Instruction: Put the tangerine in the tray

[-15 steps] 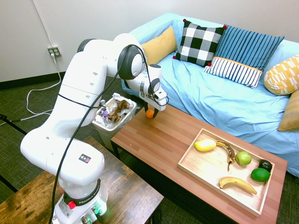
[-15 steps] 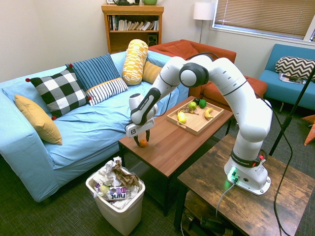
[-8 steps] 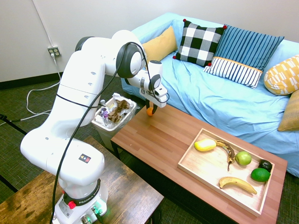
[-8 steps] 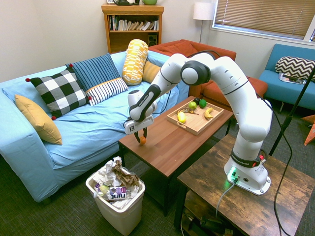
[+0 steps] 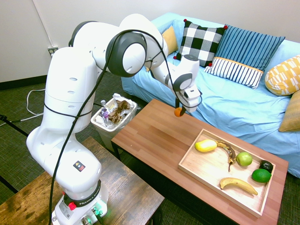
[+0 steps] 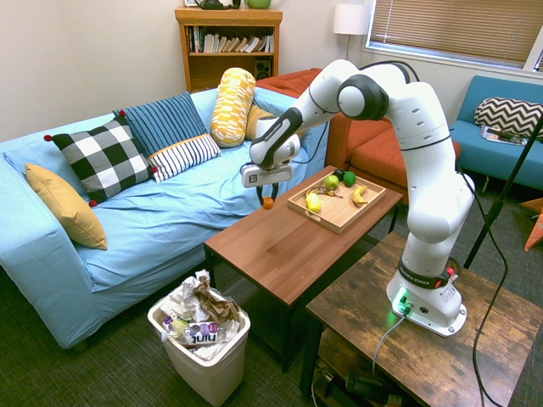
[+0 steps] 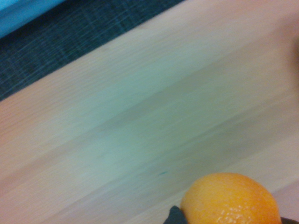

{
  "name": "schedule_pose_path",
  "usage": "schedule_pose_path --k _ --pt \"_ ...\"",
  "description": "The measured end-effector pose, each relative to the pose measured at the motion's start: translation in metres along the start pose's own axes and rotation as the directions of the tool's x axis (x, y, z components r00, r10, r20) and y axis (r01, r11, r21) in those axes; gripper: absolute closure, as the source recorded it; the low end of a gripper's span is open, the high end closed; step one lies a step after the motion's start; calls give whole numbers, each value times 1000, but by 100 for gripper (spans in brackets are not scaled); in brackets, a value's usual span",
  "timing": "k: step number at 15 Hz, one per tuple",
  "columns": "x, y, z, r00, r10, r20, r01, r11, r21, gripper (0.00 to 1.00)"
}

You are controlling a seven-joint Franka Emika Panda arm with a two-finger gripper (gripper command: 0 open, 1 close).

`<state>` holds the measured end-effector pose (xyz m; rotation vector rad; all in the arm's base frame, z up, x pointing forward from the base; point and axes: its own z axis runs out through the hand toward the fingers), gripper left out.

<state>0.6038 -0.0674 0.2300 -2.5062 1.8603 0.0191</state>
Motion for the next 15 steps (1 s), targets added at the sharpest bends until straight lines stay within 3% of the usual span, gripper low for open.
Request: schedule_pose_path --k 4,8,11,15 --pt "108 83 3 983 182 -8 -182 983 -7 100" --pt "176 147 21 947 321 -26 -321 947 -16 100" --pt "197 168 49 927 375 -25 -376 926 -40 100" --pt "207 161 90 921 389 -21 -389 918 -74 100"
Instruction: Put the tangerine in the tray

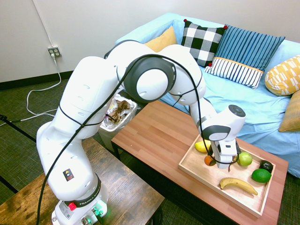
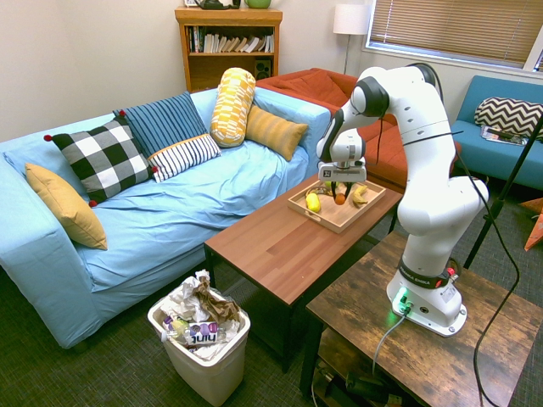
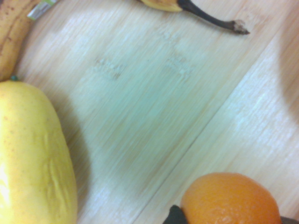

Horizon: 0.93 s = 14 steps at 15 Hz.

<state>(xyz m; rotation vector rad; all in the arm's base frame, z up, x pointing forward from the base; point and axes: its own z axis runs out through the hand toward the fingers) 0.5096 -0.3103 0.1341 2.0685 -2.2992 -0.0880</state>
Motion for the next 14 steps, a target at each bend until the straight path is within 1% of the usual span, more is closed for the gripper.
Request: schedule_pose_path --k 2,3,14 --pt "1 -6 18 1000 2 1 -2 1000 -14 100" --pt "1 -9 24 1000 0 1 0 1000 -18 0" --pt "6 -12 24 1000 -16 7 16 1000 -15 0"
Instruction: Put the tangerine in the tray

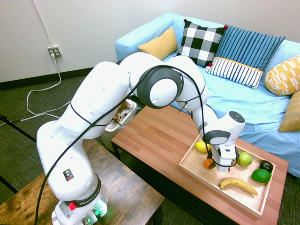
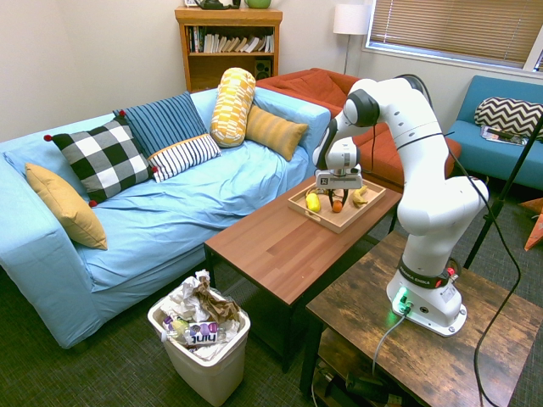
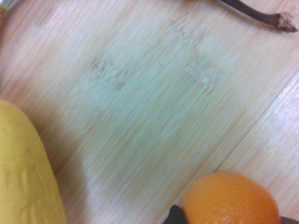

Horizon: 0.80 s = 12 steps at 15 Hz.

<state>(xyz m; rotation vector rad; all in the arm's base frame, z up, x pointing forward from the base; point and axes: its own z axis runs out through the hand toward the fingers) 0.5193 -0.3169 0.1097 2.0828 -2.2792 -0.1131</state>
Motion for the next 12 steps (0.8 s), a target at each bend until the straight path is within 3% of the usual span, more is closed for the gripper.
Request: schedule_pose_path --k 8,12 --pt "-1 0 -5 1000 -17 -1 17 1000 6 0" --pt "12 12 -42 1000 -11 -16 12 999 35 0"
